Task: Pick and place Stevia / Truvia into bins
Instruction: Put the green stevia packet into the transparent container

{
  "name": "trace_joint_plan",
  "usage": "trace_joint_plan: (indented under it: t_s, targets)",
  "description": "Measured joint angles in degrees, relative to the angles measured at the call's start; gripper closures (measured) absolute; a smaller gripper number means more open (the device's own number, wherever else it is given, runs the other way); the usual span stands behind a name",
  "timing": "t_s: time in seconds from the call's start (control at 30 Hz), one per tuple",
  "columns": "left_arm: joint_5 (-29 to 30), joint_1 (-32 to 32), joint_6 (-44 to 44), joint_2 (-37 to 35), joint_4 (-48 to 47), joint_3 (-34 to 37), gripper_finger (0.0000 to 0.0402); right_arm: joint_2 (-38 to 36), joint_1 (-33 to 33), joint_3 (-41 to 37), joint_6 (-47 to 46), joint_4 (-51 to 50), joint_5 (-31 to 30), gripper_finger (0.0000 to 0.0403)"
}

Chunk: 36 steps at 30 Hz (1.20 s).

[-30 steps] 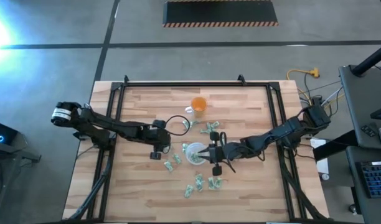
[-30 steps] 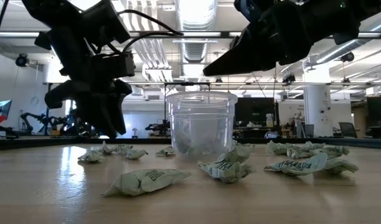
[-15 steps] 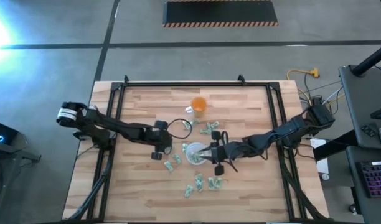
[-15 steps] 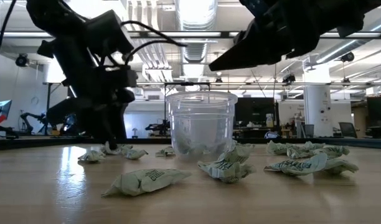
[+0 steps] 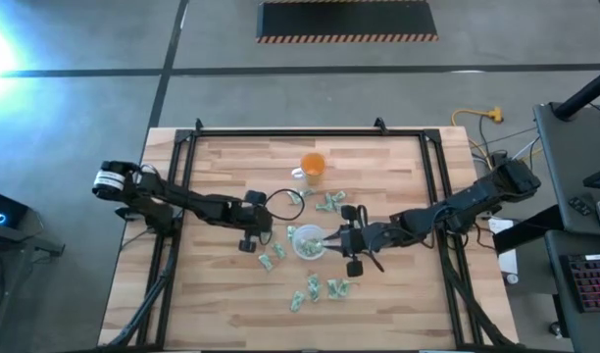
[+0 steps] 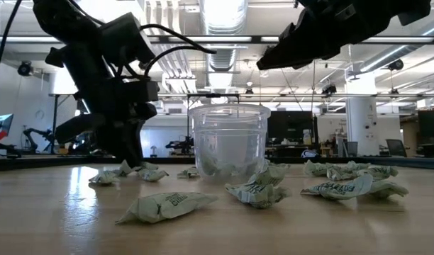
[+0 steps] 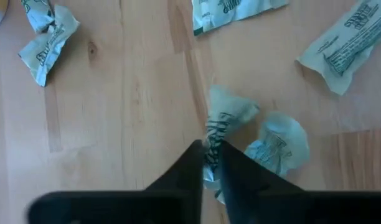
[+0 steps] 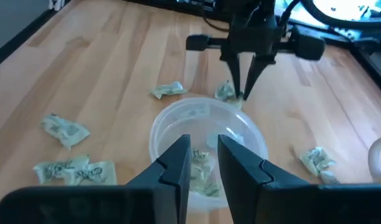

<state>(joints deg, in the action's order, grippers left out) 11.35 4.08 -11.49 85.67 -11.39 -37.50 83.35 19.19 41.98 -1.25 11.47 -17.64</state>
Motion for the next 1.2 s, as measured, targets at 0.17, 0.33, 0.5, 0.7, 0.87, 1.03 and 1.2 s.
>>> trace_joint_plan:
  t_s: [0.17, 0.33, 0.5, 0.7, 0.87, 1.03, 1.2]
  targets:
    - [0.1, 0.0, 0.1, -0.4, -0.1, -0.5, 0.0392, -0.6, 0.6, 0.0, -4.3, -5.2, -0.1, 0.0334]
    - [1.2, 0.2, 0.3, -1.9, 0.2, -1.9, 0.0391, -0.6, 0.7, 0.0, -13.1, -15.6, -0.1, 0.0338]
    - [1.6, 0.2, 0.7, -4.8, 0.7, -3.1, 0.0391, -0.6, 0.7, 0.0, -25.1, -28.5, -0.1, 0.0339]
    - [1.6, 0.3, 1.7, -8.8, 3.9, -3.8, 0.0391, -0.6, 0.8, -0.1, -34.1, -38.2, 0.8, 0.0338]
    - [-2.8, 1.4, -0.8, -10.8, 10.0, -3.7, 0.0391, -0.6, 1.1, -0.1, -34.3, -37.6, 6.7, 0.0338]
    - [-8.2, 2.6, -3.2, -9.7, 17.7, -3.7, 0.0391, -0.6, 1.9, -0.1, -34.3, -37.6, 8.3, 0.0337]
    - [-10.1, 3.2, -4.4, -5.8, 23.7, -3.5, 0.0391, -0.6, 2.3, -0.1, -34.6, -37.6, 8.4, 0.032]
